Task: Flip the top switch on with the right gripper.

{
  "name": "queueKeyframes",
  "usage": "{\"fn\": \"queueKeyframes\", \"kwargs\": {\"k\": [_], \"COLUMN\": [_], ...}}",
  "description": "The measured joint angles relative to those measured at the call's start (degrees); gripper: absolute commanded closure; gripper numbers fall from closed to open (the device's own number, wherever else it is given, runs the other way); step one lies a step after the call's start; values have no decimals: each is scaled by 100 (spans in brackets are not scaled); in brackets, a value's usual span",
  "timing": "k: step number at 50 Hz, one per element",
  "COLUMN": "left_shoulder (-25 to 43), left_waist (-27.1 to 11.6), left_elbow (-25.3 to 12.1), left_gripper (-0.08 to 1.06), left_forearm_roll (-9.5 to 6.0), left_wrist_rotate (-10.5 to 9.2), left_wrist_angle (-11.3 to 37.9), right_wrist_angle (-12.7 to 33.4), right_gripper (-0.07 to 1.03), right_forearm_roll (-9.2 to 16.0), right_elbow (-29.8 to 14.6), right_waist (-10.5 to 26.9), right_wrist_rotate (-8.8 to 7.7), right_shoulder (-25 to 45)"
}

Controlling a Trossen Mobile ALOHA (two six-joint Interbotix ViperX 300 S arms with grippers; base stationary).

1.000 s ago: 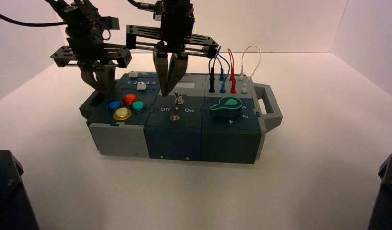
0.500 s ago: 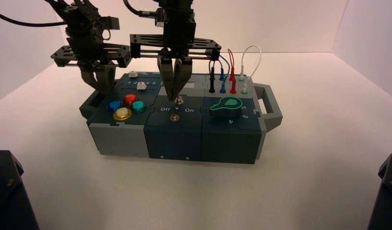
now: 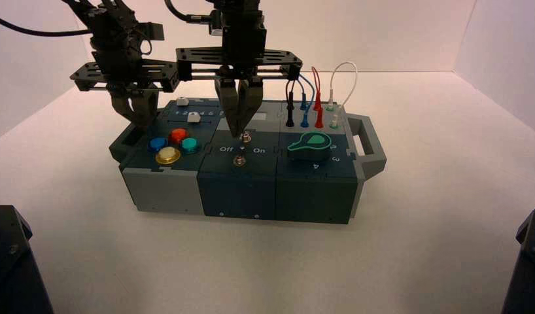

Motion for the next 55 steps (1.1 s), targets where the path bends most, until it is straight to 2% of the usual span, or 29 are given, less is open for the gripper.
{"fn": "queueKeyframes", "kwargs": {"k": [19,23,40,55], "left_shoulder": [0,0,9,-9], "left_waist": [0,-9,-44,-35], "left_elbow": [9,0,0,26], "left_gripper": [100,100,100,100], "left_forearm_roll": [-9,0,9,53], "left_wrist_rotate": [0,0,0,0], "left_wrist_angle": [0,0,-9,-44], "right_wrist_angle": [18,9,-255,-88], "right_gripper": [98,98,99,99], "right_forearm_roll": [0,-9,-9,-105], "right_elbow": [79,211,343,448], "right_waist": [-26,-105,-114,-9], "right_wrist_rotate": [26,35,35,-123], "right_shoulder": [-26,-70,-185,-545]}}
